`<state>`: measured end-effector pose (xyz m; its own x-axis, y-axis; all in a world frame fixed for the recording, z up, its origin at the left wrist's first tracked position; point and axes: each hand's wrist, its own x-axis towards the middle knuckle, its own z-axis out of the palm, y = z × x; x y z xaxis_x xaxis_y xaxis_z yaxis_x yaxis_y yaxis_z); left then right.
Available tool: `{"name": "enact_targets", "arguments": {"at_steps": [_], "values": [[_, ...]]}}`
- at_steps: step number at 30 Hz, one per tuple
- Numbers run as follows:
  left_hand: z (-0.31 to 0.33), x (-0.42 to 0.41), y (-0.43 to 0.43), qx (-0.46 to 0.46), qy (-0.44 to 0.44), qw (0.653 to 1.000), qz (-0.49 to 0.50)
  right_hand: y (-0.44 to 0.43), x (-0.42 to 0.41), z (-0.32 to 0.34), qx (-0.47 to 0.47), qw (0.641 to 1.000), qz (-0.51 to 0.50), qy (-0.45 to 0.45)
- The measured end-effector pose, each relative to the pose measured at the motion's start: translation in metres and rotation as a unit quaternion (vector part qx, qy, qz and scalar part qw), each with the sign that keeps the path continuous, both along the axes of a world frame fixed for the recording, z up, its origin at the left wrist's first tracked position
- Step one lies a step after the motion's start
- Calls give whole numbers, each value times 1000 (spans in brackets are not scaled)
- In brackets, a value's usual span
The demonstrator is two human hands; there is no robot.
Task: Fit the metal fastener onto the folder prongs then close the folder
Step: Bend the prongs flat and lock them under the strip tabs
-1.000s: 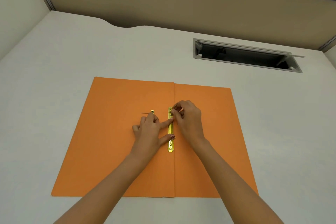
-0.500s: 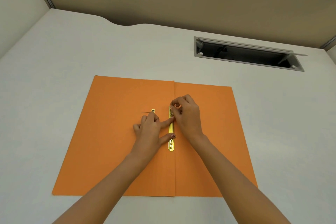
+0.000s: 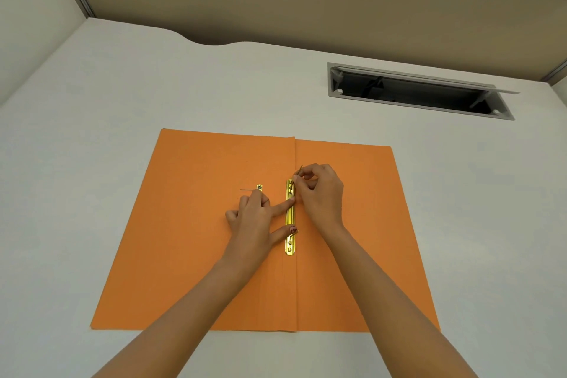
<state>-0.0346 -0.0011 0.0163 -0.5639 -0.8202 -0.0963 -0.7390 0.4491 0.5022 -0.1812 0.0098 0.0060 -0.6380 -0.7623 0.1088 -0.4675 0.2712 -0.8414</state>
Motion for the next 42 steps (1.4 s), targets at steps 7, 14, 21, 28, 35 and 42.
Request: {"name": "enact_targets", "arguments": {"at_steps": [7,14,21,28,35,42], "values": [[0,-1,0,3,4,1000,1,-10,-6,1,18,1000,-5,-16],[1,-2,-1,3,-9,1000,2,-18,-4,8,69,997,30,27],[1,-1,0,11,2,1000,7,-20,-5,9,67,997,32,29],[3,-2,-1,35,18,999,23,4,-1,9,22,999,-10,-35],[8,-4,-4,71,32,996,45,49,21,3,51,996,-15,-66],[11,-4,-4,74,40,995,52,71,45,23,138,989,-5,-51]]}}
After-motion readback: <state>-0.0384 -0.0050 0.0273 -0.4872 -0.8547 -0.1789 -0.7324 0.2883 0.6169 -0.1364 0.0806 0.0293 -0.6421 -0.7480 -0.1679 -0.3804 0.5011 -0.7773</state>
